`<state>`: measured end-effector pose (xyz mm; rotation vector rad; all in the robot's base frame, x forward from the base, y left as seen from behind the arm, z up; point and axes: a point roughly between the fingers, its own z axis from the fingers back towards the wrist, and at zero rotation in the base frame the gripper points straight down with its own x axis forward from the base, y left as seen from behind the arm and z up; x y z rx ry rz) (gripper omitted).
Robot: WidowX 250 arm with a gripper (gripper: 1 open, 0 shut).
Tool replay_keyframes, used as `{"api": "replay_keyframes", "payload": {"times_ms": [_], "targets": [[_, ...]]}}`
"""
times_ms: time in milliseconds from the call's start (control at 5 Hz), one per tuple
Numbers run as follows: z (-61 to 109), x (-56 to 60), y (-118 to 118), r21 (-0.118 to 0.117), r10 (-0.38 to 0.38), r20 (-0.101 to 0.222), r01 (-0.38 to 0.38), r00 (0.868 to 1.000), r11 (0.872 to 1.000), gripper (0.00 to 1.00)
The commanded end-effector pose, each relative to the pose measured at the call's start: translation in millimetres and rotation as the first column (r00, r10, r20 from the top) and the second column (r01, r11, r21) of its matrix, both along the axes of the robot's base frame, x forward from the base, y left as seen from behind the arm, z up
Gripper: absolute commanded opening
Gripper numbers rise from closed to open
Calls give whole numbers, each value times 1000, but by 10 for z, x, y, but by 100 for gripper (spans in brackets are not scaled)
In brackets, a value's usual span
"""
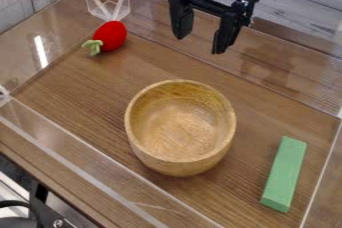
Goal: Move the red object to the right side of the table
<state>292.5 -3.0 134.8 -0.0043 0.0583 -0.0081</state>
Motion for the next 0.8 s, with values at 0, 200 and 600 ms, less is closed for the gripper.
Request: {"api": "replay_keyframes", "payload": {"times_ms": [0,200,600], "targets": [[-88,70,62,-1,27,-30,-27,999,1000,100],[-156,108,441,3,-30,-21,30,999,1000,100],[-228,152,1359,16,-103,-9,103,995,995,100]]}}
